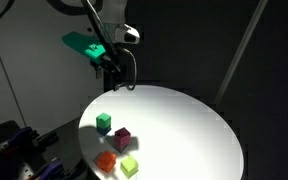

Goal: Pick up the orange block and put it on the green block

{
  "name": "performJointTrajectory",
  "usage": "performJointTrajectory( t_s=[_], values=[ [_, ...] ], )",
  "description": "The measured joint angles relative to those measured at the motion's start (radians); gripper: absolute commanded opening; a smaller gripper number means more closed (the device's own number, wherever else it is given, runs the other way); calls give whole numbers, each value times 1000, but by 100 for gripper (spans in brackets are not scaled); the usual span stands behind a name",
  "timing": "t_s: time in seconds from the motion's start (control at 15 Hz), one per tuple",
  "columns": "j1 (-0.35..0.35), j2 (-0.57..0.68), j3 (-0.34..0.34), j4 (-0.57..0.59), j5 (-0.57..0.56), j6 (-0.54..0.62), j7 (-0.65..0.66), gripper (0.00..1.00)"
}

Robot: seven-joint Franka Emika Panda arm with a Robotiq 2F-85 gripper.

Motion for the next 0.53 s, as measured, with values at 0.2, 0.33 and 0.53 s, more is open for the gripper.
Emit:
performJointTrajectory(
  t_s=[0.2, 0.33, 0.53],
  values=[
    [-12, 30, 19, 7, -40, 38, 39, 100],
    [-18, 54, 29, 13, -67, 54, 65, 100],
    [-26, 92, 39, 17, -99, 74, 99, 100]
  ],
)
